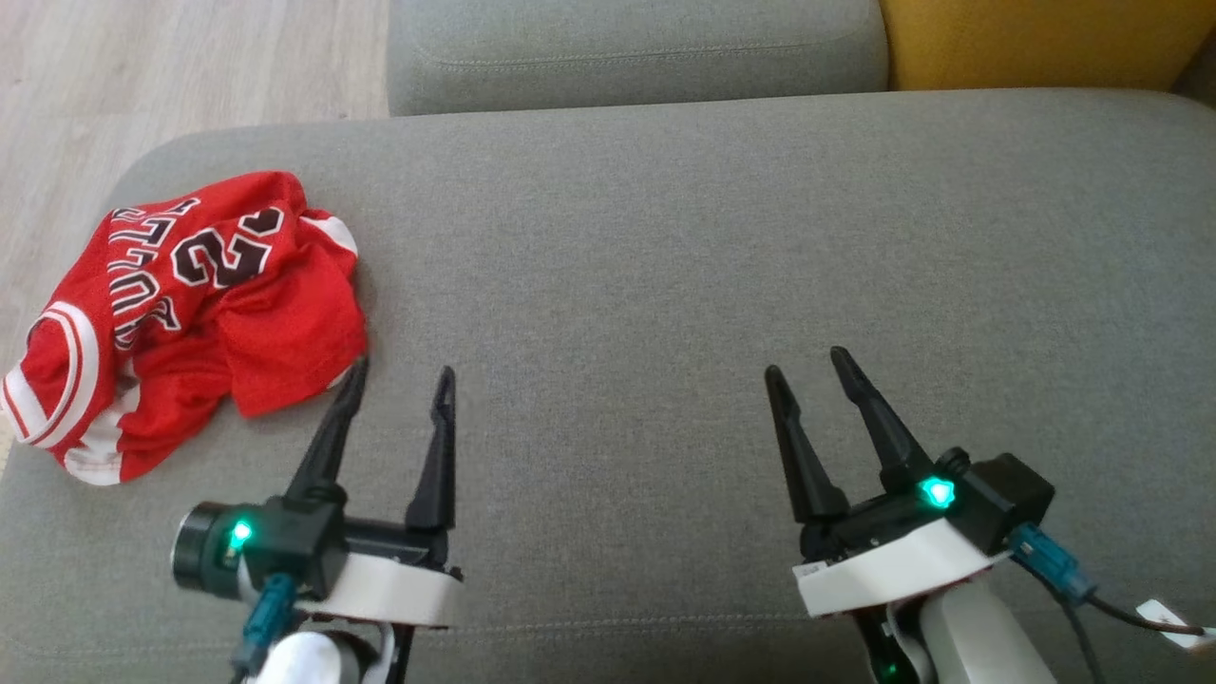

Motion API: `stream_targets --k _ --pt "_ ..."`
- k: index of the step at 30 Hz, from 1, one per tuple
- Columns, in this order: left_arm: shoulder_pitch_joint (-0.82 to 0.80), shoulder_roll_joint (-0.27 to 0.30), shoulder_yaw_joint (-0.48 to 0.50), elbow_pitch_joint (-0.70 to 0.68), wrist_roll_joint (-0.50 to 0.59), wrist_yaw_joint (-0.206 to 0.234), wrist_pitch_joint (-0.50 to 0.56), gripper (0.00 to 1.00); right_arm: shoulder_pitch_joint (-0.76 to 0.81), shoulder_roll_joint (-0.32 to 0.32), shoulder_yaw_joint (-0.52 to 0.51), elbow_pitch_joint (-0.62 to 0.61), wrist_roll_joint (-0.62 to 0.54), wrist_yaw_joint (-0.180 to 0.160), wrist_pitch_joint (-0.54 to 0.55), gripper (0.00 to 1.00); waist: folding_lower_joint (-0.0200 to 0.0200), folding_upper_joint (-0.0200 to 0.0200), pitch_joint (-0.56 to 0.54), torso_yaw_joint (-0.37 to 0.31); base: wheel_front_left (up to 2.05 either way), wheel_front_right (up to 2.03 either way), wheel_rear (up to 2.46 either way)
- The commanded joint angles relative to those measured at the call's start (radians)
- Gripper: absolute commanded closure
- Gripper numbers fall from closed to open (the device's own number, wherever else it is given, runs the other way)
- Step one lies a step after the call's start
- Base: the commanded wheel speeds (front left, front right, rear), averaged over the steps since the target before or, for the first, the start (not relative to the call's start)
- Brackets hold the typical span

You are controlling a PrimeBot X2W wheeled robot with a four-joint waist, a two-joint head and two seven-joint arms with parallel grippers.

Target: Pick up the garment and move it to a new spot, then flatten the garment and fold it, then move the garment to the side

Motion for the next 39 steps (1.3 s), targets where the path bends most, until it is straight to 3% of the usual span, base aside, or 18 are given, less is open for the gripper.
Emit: stream_targets --k 1,12,39 --pt "-0.038 0.003 0.043 -0.033 -0.009 0.013 -0.012 0.00 -0.042 -0.002 0.010 -0.027 -0.006 0.007 -0.011 0.00 0.0000 0.0000 0.002 0.000 0.00 0.00 0.00" --pt "-0.035 -0.006 0.090 0.001 -0.043 0.019 -0.012 0.00 -0.042 -0.002 -0.052 -0.011 -0.029 0.007 -0.011 0.00 0.0000 0.0000 0.009 -0.002 0.00 0.00 0.00" --pt "-0.040 -0.008 0.099 0.017 -0.060 0.025 -0.012 0.00 -0.041 -0.002 -0.085 -0.009 -0.038 0.007 -0.011 0.00 0.0000 0.0000 0.014 -0.001 0.00 0.00 0.00"
